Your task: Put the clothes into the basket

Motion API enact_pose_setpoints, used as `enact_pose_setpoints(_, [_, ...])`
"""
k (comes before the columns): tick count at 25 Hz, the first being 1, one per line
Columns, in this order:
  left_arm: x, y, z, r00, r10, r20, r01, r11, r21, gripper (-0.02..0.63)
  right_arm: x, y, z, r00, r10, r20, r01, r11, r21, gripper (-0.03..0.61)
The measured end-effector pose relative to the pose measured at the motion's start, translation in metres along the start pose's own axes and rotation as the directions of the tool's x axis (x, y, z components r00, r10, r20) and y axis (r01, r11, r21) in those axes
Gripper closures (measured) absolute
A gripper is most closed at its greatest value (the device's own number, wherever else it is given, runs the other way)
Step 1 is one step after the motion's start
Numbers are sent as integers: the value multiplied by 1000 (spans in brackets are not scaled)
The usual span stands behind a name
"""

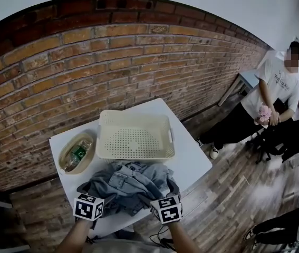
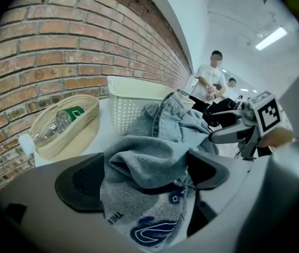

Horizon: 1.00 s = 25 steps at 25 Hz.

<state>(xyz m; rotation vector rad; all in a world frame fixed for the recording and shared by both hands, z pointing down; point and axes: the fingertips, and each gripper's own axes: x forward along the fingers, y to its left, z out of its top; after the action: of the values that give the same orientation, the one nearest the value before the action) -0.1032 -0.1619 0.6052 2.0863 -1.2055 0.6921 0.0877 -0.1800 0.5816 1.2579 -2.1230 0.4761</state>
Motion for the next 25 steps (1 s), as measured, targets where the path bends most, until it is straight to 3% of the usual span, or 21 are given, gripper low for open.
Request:
enact_pose_setpoints(4, [11,3,-4,999,-13,-42,13,1000,3,120,11,-17,-4,999,1,-54,-1,1000,1,3])
enact_pose_setpoints(10, [30,8,-20,989,-39,-142,34,999,-34,98,37,-29,-6,982,77,-175,-85,996,-41,-1])
enact_pose_setpoints(17, [56,10,-33,973,-81,-217,65,995,-79,66,70,-17,-46,912,228,-340,-204,973,104,-2])
enact_pose_setpoints(21, [69,6,-40,954,-165,-249,137,982,-127,63,80,-3,-68,849,384,-362,-287,912,294,-2])
enact_pose_setpoints(25, [78,-3,-42,937,-241,-255,207,966,-153,63,83,2,-72,837,418,-353,-317,896,311,-2])
